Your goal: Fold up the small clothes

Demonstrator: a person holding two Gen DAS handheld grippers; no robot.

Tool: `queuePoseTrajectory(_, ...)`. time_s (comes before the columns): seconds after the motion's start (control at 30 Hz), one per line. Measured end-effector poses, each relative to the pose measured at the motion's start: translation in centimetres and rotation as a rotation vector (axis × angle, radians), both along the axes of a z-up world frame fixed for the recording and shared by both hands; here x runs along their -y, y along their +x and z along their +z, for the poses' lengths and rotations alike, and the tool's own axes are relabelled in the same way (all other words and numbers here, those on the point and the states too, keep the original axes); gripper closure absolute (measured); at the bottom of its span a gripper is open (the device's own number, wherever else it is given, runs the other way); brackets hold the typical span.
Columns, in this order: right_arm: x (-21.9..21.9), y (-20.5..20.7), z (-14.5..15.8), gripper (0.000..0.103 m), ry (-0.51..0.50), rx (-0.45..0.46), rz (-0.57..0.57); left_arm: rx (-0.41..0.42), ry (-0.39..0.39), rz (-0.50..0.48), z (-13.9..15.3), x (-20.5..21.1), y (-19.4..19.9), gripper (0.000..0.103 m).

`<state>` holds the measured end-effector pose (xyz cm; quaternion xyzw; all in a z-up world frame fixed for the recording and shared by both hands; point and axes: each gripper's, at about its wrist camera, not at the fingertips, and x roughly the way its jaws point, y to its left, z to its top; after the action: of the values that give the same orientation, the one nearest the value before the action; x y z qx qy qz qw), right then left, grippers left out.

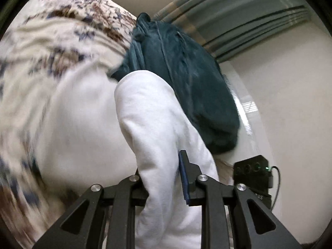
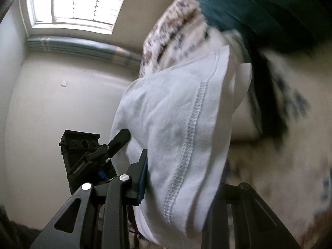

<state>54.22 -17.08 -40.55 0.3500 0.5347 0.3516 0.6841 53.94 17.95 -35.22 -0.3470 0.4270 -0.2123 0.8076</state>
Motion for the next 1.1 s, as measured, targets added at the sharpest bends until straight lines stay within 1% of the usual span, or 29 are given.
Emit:
queuePoseTrajectory(0.03, -1.5, 2.1, -0.1, 0.07, -0.003, 0.012, -0.011, -0.009, 0.02, -0.002, -0.5, -1.0, 2.6, 0.084)
queuePoseTrajectory(0.1, -3.6, 5.5, -1.0, 0.07, -0.018, 0.021, -0.023, -0.035, 0.059, -0.006, -2.1, -2.0, 6.1, 0.084)
queuePoseTrajectory(0.2, -6.7, 10.0, -3.5, 0.071, -0.056, 0.011, -0.03, -0.089, 0.115, -0.026, -5.3, -2.7, 9.2, 0.081)
queuePoseTrajectory(0.23, -7.7, 11.3, -4.7, 0.071, -0.066, -0.001, -0.033, -0.14, 0.135, -0.034, -6.9, -3.1, 10.2, 0.079)
queuePoseTrajectory(0.27, -7.9, 12.0, -5.7, 0.07, -0.071, -0.02, -0.041, -0.176, 0.149, -0.032, -8.0, -3.2, 11.0, 0.075)
queuePoseTrajectory(0.3, -8.0, 12.9, -6.9, 0.066, -0.079, -0.051, -0.052, -0.191, 0.152, -0.029, -8.3, -3.5, 11.1, 0.069)
queuePoseTrajectory(0.33, -8.1, 13.7, -7.9, 0.065, -0.104, -0.087, -0.055, -0.188, 0.144, -0.019, -8.3, -4.1, 10.5, 0.067)
queuePoseTrajectory(0.37, -8.0, 14.2, -8.3, 0.06, -0.129, -0.113, -0.068, -0.183, 0.156, -0.007, -8.0, -4.4, 10.0, 0.059)
queuePoseTrajectory(0.4, -7.5, 14.1, -8.5, 0.052, -0.151, -0.117, -0.088, -0.175, 0.19, 0.016, -7.4, -5.0, 9.7, 0.056)
queuePoseTrajectory(0.43, -6.9, 13.9, -7.9, 0.047, -0.192, -0.098, -0.116, -0.159, 0.23, 0.04, -6.6, -5.3, 8.6, 0.055)
queuePoseTrajectory(0.47, -6.5, 13.6, -7.1, 0.043, -0.236, -0.075, -0.14, -0.138, 0.286, 0.059, -5.8, -5.3, 7.5, 0.046)
queuePoseTrajectory(0.5, -6.0, 13.2, -6.4, 0.043, -0.278, -0.046, -0.17, -0.113, 0.347, 0.072, -5.0, -5.2, 6.5, 0.041)
queuePoseTrajectory(0.53, -5.7, 12.5, -5.3, 0.043, -0.336, -0.007, -0.206, -0.09, 0.374, 0.071, -4.3, -4.5, 5.4, 0.041)
queuePoseTrajectory(0.57, -5.7, 11.7, -4.0, 0.043, -0.377, 0.044, -0.224, -0.08, 0.389, 0.063, -4.4, -4.1, 5.2, 0.041)
queuePoseTrajectory(0.6, -5.9, 11.1, -3.1, 0.043, -0.395, 0.086, -0.225, -0.07, 0.417, 0.052, -4.2, -3.1, 4.2, 0.041)
queuePoseTrajectory(0.67, -7.2, 9.4, -1.3, 0.043, -0.436, 0.16, -0.215, -0.062, 0.453, 0.023, -4.7, -1.7, 3.1, 0.041)
queuePoseTrajectory(0.73, -9.2, 7.8, -0.6, 0.044, -0.469, 0.201, -0.176, -0.096, 0.522, 0.018, -6.5, -0.9, 2.8, 0.041)
queuePoseTrajectory(0.77, -10.1, 7.1, -0.6, 0.047, -0.49, 0.217, -0.153, -0.119, 0.529, 0.017, -7.3, -0.9, 2.5, 0.041)
queuePoseTrajectory(0.8, -11.0, 6.4, -0.9, 0.058, -0.508, 0.227, -0.122, -0.137, 0.535, 0.02, -8.0, -0.8, 2.1, 0.041)
queuePoseTrajectory(0.83, -11.7, 5.5, -1.4, 0.063, -0.54, 0.219, -0.088, -0.151, 0.541, 0.029, -8.6, -0.7, 1.5, 0.041)
queuePoseTrajectory(0.9, -13.2, 4.6, -3.2, 0.064, -0.6, 0.199, -0.055, -0.157, 0.538, 0.034, -8.9, -0.8, 0.6, 0.041)
queuePoseTrajectory(0.97, -13.2, 3.6, -4.1, 0.064, -0.624, 0.184, -0.04, -0.156, 0.527, 0.041, -8.8, -1.0, -0.1, 0.041)
queuePoseTrajectory(1.07, -12.8, 2.8, -4.5, 0.064, -0.628, 0.163, -0.046, -0.146, 0.544, 0.056, -8.0, -0.9, -0.6, 0.041)
queuePoseTrajectory(1.1, -12.7, 2.7, -4.5, 0.064, -0.634, 0.156, -0.049, -0.141, 0.551, 0.067, -7.3, -0.7, -0.9, 0.041)
